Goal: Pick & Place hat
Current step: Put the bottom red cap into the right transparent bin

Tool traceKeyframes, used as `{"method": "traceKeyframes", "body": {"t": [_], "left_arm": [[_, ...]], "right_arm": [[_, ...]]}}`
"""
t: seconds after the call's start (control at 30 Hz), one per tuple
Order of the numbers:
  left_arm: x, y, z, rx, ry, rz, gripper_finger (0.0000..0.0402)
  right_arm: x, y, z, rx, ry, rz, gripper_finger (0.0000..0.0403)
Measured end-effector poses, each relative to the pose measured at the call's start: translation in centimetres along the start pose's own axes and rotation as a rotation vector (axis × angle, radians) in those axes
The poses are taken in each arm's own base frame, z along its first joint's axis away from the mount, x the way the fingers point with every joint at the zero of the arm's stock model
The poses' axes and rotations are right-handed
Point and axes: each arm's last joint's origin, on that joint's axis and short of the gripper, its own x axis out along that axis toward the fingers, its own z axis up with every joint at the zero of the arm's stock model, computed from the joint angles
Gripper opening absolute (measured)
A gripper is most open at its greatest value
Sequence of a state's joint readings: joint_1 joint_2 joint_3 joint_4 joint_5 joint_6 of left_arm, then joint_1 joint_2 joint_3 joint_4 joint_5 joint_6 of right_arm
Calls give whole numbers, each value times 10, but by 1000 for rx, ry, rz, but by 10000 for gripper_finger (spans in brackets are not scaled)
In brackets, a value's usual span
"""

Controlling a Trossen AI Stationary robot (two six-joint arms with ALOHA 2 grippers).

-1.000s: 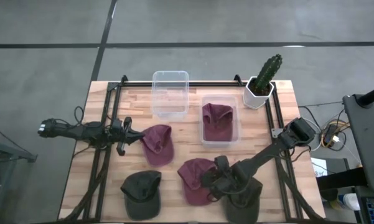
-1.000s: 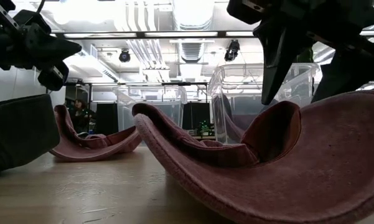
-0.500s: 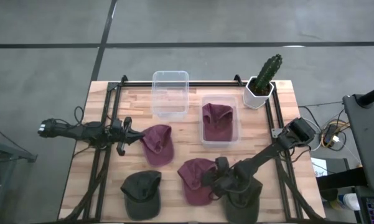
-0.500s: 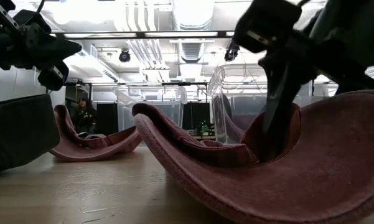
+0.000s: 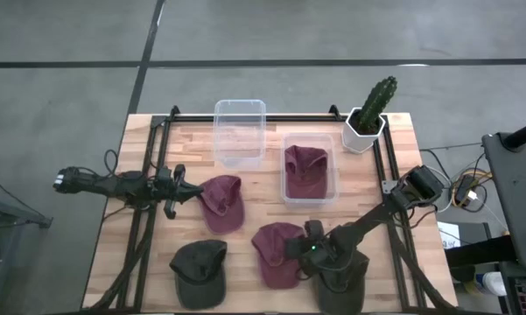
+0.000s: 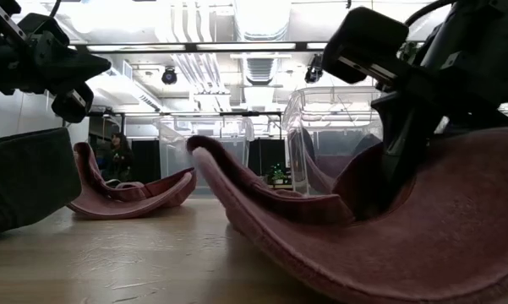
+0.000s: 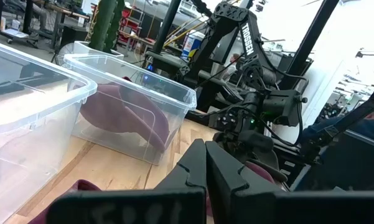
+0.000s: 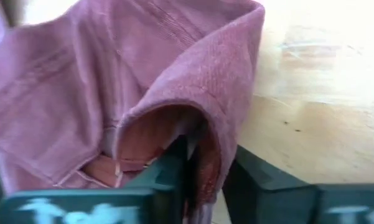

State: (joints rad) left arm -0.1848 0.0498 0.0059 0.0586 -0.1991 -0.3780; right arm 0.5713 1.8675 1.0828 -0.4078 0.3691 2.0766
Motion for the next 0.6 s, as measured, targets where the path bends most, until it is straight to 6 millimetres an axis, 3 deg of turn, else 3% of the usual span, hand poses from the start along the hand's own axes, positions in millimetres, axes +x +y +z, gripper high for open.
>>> {"method": "traceKeyframes", "body": {"t": [0.17,0.6], "left_arm": [[0,0,0,0,0,0,0],[0,0,0,0,0,0,0]], "right_arm": [[-4,8,-1,-8,-21,38,15],[-32,53,-14,-99,2,193,9]]}}
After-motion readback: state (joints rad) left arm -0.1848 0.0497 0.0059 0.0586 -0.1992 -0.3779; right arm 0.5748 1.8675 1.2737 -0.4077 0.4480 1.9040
